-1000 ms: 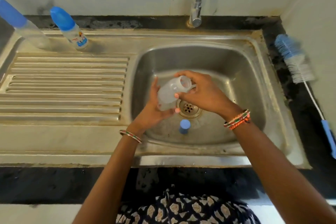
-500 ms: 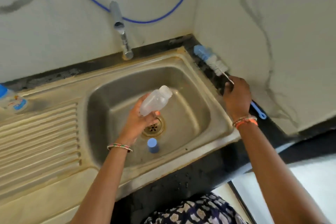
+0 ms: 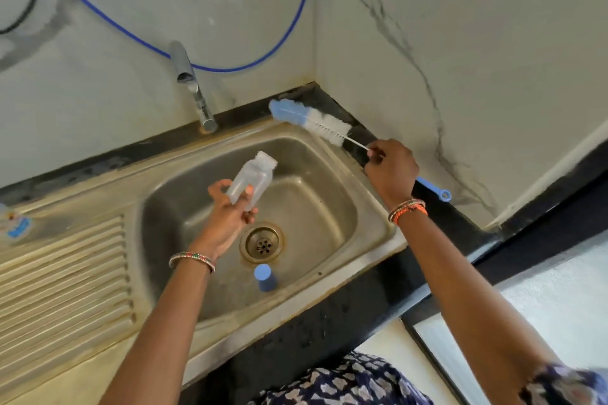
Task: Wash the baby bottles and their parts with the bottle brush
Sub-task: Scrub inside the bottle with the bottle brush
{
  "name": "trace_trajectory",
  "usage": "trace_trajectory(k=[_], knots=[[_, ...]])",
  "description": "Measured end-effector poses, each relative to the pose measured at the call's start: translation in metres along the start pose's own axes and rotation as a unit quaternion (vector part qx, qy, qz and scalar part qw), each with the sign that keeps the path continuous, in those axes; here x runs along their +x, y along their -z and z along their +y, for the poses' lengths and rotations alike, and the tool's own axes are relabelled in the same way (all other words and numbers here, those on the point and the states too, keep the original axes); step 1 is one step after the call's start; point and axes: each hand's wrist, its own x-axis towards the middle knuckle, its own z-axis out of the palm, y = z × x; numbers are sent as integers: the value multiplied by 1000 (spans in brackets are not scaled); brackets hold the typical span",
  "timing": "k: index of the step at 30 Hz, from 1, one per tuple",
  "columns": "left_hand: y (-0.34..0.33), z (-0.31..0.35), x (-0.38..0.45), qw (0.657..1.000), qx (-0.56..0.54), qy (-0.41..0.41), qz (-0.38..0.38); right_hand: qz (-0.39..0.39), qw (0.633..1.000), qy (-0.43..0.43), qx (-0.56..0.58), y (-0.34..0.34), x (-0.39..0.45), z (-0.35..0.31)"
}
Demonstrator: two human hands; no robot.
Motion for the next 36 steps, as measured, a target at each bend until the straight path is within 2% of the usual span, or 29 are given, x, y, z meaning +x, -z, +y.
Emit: trace_trajectory(k=[4,6,9,13,17,20,22,26,29,33,36], knots=[[16,15,8,996,-51,-31,73,1,995,39,87,9,-10,-30],[26,23,10,988,-111,-27,106,-13,991,65,116,10,-9,-44],[40,38,7,963,-216,-17,160,-38,982,133,131,7,-8,-59],[63,56,-2,927,-301,-21,222,-61,958,230,162,0,-15,-76],[89,61,-14,907,-341,-46,244,-69,949,256,169,-5,-23,-89],[104,66,-24,916,-312,-49,249,-63,939,298,160,-9,-26,-95],[112,68,-30,923,-279,-41,261,-26,924,354,142,-9,-27,-100],[132,71,-34,927,-210,-32,309,79,872,471,104,-5,-22,-108],[137,71,-33,944,-137,-21,298,109,841,521,93,-3,-21,-108],[128,77,-31,963,-101,-27,248,90,854,500,113,-3,-30,-116],[117,80,-29,969,-32,-60,236,4,873,480,91,-1,-41,-125]])
